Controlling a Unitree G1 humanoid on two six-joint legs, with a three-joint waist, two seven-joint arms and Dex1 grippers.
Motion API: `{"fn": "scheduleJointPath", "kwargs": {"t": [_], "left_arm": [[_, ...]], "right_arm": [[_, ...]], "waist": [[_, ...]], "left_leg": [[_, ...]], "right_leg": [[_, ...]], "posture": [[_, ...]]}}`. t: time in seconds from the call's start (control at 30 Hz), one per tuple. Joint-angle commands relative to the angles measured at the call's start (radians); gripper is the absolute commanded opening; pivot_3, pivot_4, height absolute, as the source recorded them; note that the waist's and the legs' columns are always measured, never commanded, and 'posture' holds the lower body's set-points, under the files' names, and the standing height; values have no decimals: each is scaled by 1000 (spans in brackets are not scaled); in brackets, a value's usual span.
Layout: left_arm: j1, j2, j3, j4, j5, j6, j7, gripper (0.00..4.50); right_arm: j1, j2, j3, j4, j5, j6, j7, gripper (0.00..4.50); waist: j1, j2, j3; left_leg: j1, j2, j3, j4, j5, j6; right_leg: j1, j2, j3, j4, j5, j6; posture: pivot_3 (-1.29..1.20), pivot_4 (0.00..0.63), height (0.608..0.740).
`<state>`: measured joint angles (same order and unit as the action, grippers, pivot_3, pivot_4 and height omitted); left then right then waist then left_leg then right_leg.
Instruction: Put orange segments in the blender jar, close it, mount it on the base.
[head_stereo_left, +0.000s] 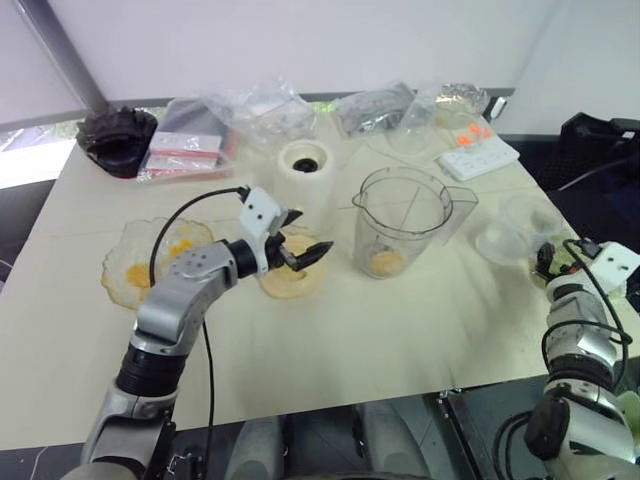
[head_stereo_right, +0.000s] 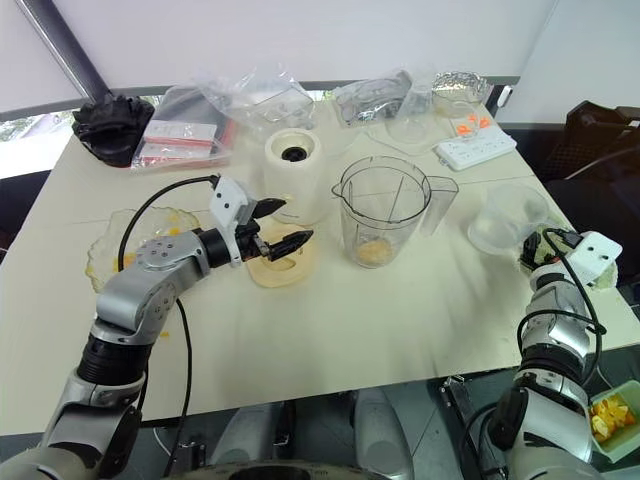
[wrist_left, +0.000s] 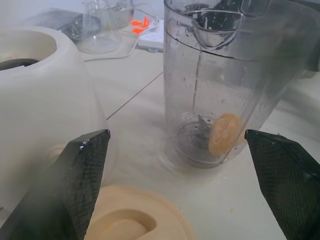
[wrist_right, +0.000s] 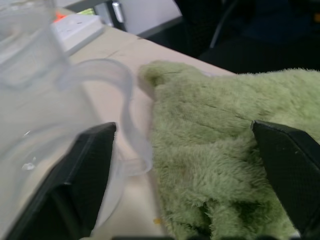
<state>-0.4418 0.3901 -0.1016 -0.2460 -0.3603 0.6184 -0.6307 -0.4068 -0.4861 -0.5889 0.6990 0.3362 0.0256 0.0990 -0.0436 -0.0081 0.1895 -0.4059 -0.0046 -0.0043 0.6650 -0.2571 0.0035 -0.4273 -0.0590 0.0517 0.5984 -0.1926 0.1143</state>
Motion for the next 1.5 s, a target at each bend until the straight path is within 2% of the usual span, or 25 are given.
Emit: {"fn": "scheduleJointPath", "kwargs": {"t": [0.03, 0.23, 0.43, 0.5, 0.63, 0.73, 0.97, 1.1, 1.2, 1.27, 1.5], "left_arm": [[-8, 8, 14, -19, -4, -21, -8, 4500], [-23, 37, 23, 9, -2, -24, -34, 4500], [-67, 113, 21, 84, 2, -25, -115, 4500], [-84, 151, -1, 125, 17, -63, -179, 4500], [-176, 224, -87, 304, 93, -186, -353, 4500], [-270, 239, -139, 480, 157, -299, -457, 4500], [-489, 184, -228, 934, 324, -634, -593, 4500], [-578, 127, -240, 1128, 377, -758, -632, 4500], [-619, 92, -246, 1229, 423, -844, -635, 3640], [-642, 74, -249, 1278, 451, -884, -628, 2668], [-683, 21, -270, 1408, 539, -982, -612, 2668]], "right_arm": [[71, 10, 17, -167, 10, 35, 8, 4465], [258, 13, 31, -465, 29, 151, 28, 4465], [450, -88, 14, -807, 83, 331, 143, 4465], [493, -109, -34, -909, 146, 407, 158, 4465], [556, -195, -122, -1109, 292, 561, 237, 4465], [565, -255, -149, -1201, 373, 650, 279, 4465], [585, -332, -168, -1374, 535, 791, 331, 4465], [567, -345, -155, -1447, 593, 836, 293, 4465], [553, -340, -147, -1464, 607, 847, 262, 4500], [552, -337, -142, -1472, 604, 848, 249, 4500], [565, -332, -133, -1485, 600, 841, 235, 4500]], "waist": [[1, 0, 0], [3, 0, 0], [2, 0, 0], [1, 0, 0], [6, 0, 0], [11, 0, 0], [35, -2, 0], [37, -4, 1], [36, -6, 2], [36, -7, 2], [35, -7, 2]], "left_leg": [[0, 0, 0, 0, 0, 0], [0, 0, 0, 0, 0, 0], [0, 0, 0, 0, 0, 0], [1, 0, 0, 0, 0, 0], [1, 1, 0, 0, 0, 0], [0, 1, 0, 0, 0, 0], [-3, 1, 0, 0, 0, 0], [-4, 0, 0, 1, 0, 1], [-4, 0, 0, 1, 0, 1], [-4, 0, 0, 1, 0, 1], [-4, 0, 0, 1, 0, 1]], "right_leg": [[0, 0, 0, 0, 0, 0], [0, 0, 0, 0, -1, -1], [0, -1, 0, 0, -2, -3], [0, 0, 0, 0, -2, -3], [0, 1, 0, 0, -2, -4], [0, 0, 0, 0, -2, -4], [-2, 0, -1, -2, -2, -4], [-2, -2, -1, -3, -2, -3], [-2, -3, -1, -3, -2, -3], [-2, -3, -1, -3, -2, -3], [-2, -3, -1, -2, -2, -3]], "posture": [[0, 150, 740], [0, 150, 740], [0, 150, 740], [0, 150, 740], [0, 150, 740], [0, 150, 740], [0, 150, 740], [0, 150, 740], [0, 150, 740], [0, 150, 740], [0, 150, 740]]}}
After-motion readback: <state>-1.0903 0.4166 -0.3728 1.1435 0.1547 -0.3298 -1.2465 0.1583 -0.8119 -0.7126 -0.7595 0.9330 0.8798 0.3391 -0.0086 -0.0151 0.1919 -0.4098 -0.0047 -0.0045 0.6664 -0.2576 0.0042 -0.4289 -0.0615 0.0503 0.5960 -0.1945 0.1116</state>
